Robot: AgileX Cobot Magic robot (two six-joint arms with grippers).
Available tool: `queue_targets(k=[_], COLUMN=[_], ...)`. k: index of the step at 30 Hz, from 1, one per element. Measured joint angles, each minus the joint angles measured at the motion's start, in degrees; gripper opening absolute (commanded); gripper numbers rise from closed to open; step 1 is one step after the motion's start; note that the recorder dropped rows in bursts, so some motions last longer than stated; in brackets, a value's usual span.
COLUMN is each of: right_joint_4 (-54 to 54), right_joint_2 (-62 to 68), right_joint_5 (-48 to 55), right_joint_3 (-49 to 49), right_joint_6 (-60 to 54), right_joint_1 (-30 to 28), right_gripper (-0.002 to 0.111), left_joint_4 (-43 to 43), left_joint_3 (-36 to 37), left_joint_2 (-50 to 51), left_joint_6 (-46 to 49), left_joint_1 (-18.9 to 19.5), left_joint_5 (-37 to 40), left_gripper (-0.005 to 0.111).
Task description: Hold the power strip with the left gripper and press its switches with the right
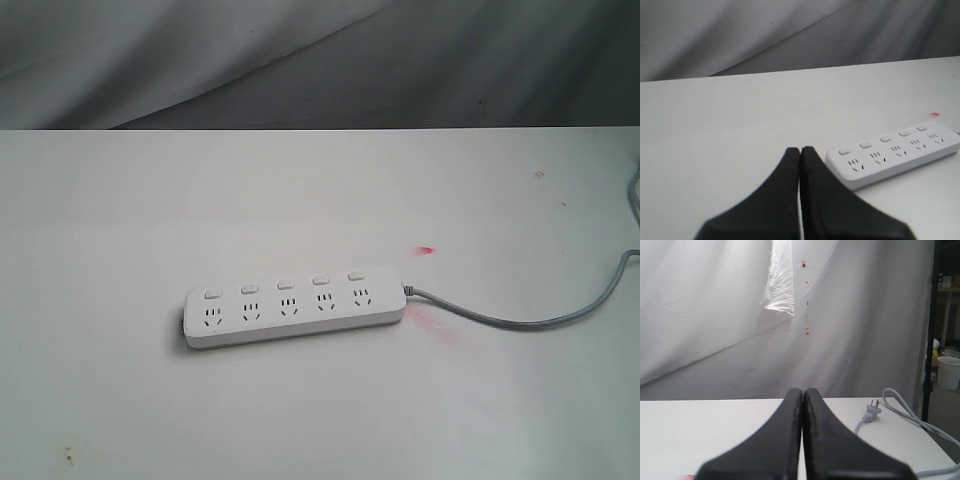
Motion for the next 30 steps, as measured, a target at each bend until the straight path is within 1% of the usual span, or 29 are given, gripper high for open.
queue_targets(k=[6, 10, 13, 22, 30], right_joint_4=[0.00, 0.00, 0.00, 0.00, 0.00], right_joint_2=[0.00, 0.00, 0.00, 0.00, 0.00], right_joint_5=[0.00, 0.00, 0.00, 0.00, 0.00], right_joint_3=[0.00, 0.00, 0.00, 0.00, 0.00], right_joint_6=[0.00, 0.00, 0.00, 0.00, 0.00], right_joint_1=[0.00, 0.00, 0.00, 0.00, 0.00], right_gripper=[0.000, 0.000, 0.000, 0.000, 0.000], left_joint_4=[0.69, 0.83, 0.85, 0.85, -1.22], left_joint_3=[-12.15, -17.09, -18.27, -18.38, -18.38], left_joint_2=[13.28, 18.64, 20.14, 20.44, 20.44], left_joint_6=[0.00, 0.00, 0.00, 0.00, 0.00], left_joint_1=[0.00, 0.00, 0.00, 0.00, 0.00], left_joint_5=[0.12, 0.12, 0.00, 0.00, 0.14], left_gripper=[0.001, 0.001, 0.001, 0.001, 0.001])
